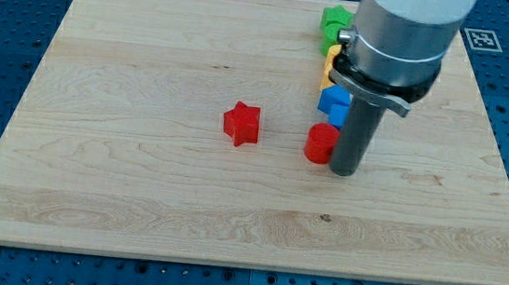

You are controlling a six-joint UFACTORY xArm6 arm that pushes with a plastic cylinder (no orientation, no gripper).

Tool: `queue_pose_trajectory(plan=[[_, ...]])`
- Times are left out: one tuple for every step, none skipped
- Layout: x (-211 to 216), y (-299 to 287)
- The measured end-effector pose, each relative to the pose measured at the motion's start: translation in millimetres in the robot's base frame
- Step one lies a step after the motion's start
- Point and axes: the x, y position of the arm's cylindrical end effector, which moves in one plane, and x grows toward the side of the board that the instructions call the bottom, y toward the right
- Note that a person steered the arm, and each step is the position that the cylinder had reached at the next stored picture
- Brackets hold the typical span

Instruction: Push the green star towards the red star

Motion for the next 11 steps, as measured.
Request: queue_pose_trajectory(plan=[[-7,-15],[-8,-19],[-8,-15],[-8,36],[-11,96],[-60,101],[-125,94],[-194,70],[-269,33],[-279,32],[-279,32]])
